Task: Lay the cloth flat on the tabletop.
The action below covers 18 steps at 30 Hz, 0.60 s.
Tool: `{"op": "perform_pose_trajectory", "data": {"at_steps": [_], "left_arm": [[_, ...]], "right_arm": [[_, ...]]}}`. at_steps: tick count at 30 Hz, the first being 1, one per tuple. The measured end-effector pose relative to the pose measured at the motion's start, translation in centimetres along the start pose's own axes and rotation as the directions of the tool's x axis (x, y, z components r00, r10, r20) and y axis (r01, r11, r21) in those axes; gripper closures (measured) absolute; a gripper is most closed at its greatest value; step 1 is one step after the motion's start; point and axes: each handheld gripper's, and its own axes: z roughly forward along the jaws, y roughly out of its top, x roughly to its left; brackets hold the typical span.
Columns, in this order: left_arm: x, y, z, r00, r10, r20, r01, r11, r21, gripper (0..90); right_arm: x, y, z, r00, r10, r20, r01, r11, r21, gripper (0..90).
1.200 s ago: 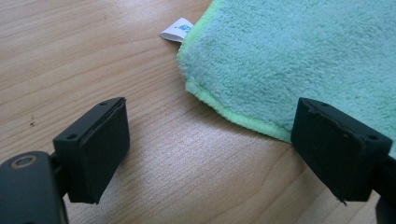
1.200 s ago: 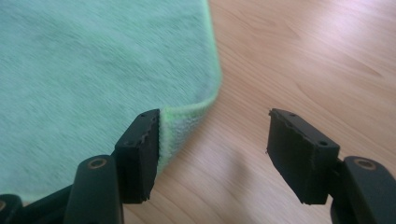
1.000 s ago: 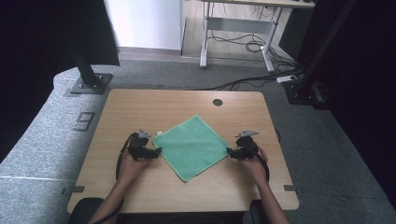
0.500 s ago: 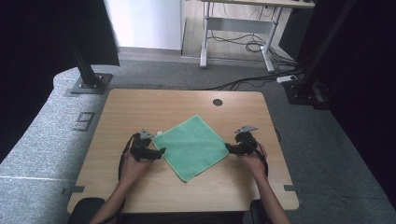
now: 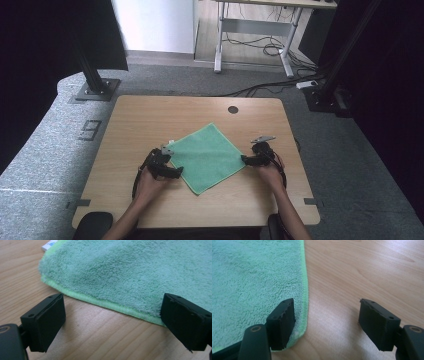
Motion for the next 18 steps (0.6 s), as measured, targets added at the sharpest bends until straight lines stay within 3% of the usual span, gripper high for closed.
{"op": "perform_pose_trajectory", "data": {"at_steps": [12, 18], "left_arm": [[2.2, 0.5, 0.5, 0.9995, -0.029, -0.013, 0.029, 0.9996, 0.004, 3.7], [3.2, 1.1, 1.0, 0.9998, -0.021, -0.004, 0.021, 0.9997, 0.010, 2.6]], "right_arm": [[1.9, -1.3, -1.4, 0.9972, -0.062, -0.042, 0.063, 0.998, 0.008, 28.5], [3.0, -2.0, -2.0, 0.9947, -0.083, -0.061, 0.083, 0.996, 0.008, 28.5]]}}
